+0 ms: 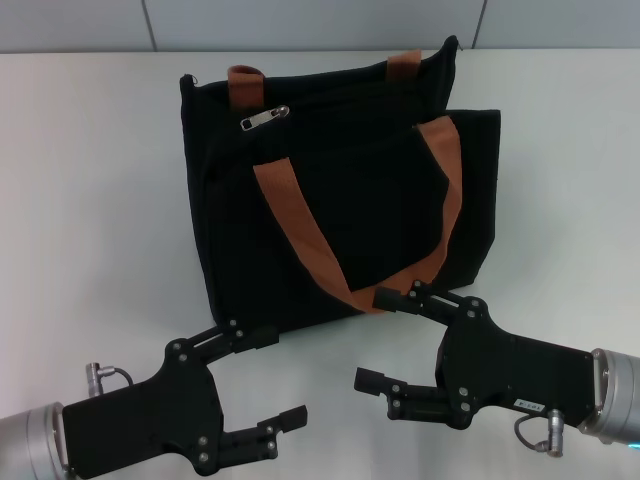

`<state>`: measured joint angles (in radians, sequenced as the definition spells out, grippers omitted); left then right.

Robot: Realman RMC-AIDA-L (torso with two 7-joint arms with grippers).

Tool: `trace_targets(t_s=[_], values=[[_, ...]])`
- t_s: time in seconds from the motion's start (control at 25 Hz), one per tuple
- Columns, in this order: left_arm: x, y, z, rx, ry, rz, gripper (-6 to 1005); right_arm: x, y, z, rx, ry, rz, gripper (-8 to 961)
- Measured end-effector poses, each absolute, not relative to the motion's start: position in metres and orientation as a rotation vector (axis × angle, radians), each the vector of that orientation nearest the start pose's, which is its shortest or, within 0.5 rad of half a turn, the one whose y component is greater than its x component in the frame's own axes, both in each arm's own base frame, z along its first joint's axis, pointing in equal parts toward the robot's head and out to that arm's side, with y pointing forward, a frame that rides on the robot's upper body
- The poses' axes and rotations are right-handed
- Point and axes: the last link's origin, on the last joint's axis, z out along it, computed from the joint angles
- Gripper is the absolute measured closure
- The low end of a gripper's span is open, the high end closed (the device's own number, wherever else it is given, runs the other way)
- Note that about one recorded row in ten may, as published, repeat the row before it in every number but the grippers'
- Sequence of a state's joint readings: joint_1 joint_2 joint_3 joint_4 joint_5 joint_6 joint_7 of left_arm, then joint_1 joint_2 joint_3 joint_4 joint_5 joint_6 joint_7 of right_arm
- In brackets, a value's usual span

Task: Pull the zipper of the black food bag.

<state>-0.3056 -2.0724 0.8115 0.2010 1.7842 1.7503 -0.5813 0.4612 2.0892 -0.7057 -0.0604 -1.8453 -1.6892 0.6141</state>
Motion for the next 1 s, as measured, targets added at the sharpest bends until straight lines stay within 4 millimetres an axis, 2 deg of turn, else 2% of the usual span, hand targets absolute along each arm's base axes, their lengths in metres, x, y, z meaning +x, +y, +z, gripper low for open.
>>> trace_targets(t_s=[0.4, 0.6, 0.76, 1.0], values=[[-0.295, 0.201, -0.054, -2.634, -0.236, -1.080, 189, 0.264, 0.229, -0.079, -2.678, 0.300, 1.150, 115], [-0.294, 0.210, -0.040, -2.473, -0.283, -1.148, 190, 0.263, 0.228, -0.079, -2.678, 0.303, 1.153, 116], [-0.296, 0.224, -0.024, -2.321, -0.384, -1.210, 191, 0.263, 0.227, -0.080, -2.679, 0.309, 1.158, 117], [-0.306, 0.259, 0.006, -2.147, -0.503, -1.190, 193, 0.263, 0.228, -0.081, -2.680, 0.310, 1.146, 118]])
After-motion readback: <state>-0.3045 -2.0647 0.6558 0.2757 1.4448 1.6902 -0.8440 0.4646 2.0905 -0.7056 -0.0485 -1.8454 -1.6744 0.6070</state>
